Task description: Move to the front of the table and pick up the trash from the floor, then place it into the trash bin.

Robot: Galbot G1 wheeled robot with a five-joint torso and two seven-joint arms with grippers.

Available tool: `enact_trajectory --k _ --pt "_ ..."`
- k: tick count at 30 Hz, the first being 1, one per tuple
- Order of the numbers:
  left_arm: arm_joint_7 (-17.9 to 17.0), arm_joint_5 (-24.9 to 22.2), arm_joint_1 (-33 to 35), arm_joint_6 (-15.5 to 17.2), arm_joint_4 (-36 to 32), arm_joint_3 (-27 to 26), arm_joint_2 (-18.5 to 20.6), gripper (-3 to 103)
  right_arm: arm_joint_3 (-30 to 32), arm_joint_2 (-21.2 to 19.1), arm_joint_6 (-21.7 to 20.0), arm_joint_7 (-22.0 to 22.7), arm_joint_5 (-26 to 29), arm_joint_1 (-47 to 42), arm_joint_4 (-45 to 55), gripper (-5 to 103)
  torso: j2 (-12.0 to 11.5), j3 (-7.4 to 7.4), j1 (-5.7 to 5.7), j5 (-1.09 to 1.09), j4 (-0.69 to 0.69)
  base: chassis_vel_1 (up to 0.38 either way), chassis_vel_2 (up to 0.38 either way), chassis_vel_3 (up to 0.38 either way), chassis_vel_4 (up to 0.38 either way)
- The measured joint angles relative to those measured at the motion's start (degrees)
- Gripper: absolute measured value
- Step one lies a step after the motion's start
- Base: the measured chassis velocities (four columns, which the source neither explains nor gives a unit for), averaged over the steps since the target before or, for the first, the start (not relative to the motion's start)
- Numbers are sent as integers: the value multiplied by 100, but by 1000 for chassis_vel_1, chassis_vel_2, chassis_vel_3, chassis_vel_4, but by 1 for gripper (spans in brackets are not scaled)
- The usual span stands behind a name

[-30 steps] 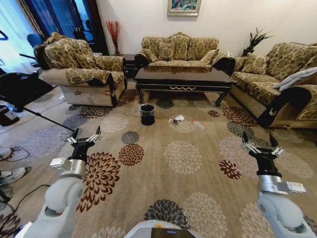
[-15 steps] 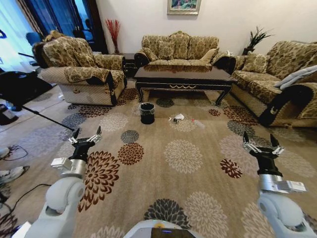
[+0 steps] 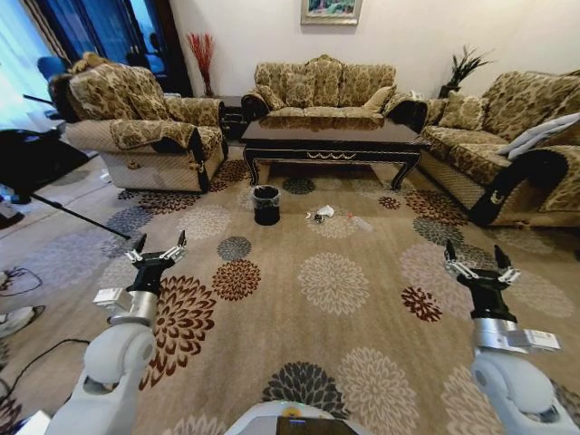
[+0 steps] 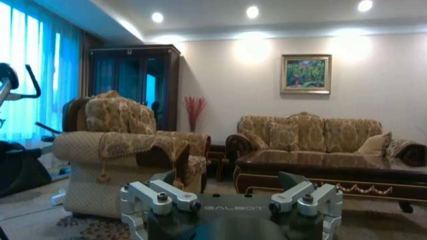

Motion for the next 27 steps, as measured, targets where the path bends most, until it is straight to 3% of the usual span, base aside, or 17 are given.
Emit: enact_trajectory --k 27 --pt "-35 -104 16 76 -308 -152 14 100 61 9 69 -4 107 -28 227 100 -605 -391 -213 0 0 0 0 0 0"
